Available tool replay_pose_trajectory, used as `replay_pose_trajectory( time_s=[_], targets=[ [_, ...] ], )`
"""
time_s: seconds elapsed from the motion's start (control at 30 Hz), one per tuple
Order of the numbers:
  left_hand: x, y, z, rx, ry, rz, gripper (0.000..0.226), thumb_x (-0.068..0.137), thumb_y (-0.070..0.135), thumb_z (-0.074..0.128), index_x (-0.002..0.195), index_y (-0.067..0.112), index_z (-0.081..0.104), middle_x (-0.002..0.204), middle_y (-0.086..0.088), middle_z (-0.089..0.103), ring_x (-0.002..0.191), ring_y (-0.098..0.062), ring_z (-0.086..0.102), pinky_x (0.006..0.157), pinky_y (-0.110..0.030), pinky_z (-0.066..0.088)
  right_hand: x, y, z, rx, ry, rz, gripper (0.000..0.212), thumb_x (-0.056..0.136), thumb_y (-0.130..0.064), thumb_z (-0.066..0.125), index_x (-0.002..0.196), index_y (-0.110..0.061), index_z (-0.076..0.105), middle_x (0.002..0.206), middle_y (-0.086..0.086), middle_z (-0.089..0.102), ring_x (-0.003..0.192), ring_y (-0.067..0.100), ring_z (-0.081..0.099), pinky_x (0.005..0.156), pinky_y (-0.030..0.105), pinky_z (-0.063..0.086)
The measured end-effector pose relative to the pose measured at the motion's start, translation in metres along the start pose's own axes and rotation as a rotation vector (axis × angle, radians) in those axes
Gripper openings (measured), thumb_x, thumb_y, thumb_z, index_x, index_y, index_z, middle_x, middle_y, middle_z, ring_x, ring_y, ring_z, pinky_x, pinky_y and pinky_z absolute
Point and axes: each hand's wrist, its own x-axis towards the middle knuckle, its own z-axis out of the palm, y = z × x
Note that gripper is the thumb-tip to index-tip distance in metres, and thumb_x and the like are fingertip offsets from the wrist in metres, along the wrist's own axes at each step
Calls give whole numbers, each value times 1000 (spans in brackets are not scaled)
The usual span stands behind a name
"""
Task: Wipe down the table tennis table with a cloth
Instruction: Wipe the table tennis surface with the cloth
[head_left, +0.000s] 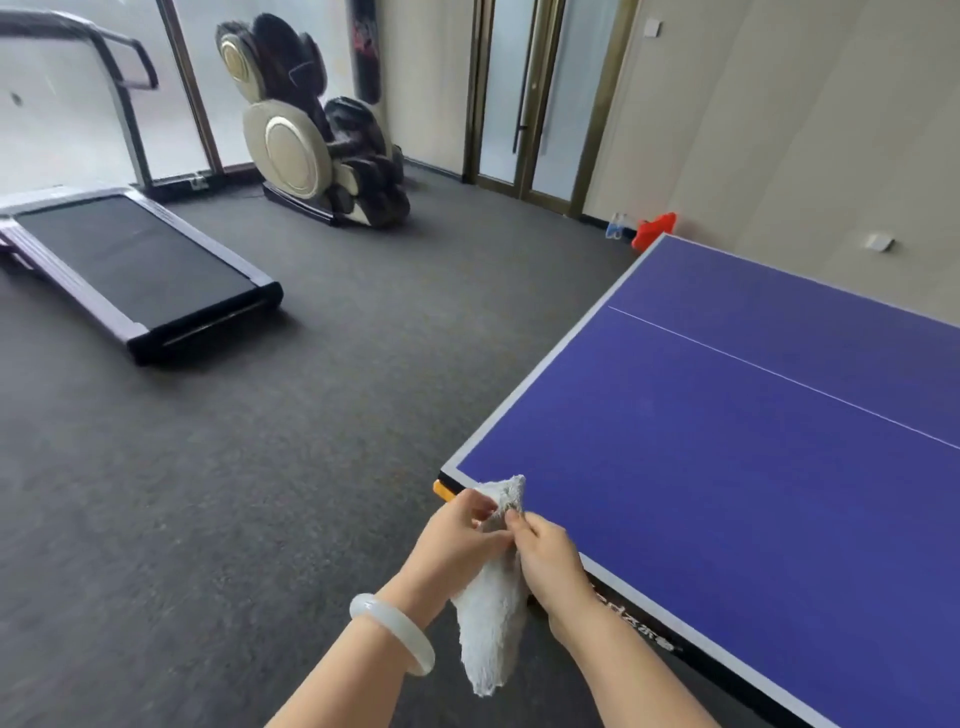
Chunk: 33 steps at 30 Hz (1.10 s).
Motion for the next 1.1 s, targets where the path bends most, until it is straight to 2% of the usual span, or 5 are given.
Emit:
replay_pose_trajectory(
  time_s=[0.27,0.37,0.53,0.67,1.1],
  targets=[
    [131,5,-62,195,69,99,27,80,29,77,91,20,54,66,12,50,54,3,43,48,-12,34,125,-59,30,154,-28,1,31,103,-35,51,97,-18,77,93,3,76,93,18,71,81,36,58],
    [182,15,-88,145,108,88,14,85,17,68,87,4,62,63,5,50,56,-6,41,53,-17,32,184,-84,33,445,-37,124,32,103,-29,52,99,-7,74,80,2,75,70,14,70,56,26,51],
    [264,26,-129,-255,49,22,9,91,-1,61,95,-4,67,78,-13,59,75,-19,53,70,-33,41,269,-117,52,750,-75,435,31,103,-30,53,98,-2,66,71,10,69,62,24,60,57,30,47],
    [337,25,-149,-341,-94,5,12,93,-4,58,100,-11,64,86,-21,61,82,-25,56,77,-39,44,328,-134,65,997,-112,555,42,105,-34,46,119,0,66,111,20,72,107,33,67,85,47,54],
    [604,78,-215,-356,-441,-7,10,92,-2,59,95,-1,69,82,-15,62,77,-24,57,73,-38,45,514,-235,53,1052,463,293,13,96,-13,63,106,-9,70,101,8,75,94,22,68,76,33,52]
  ],
)
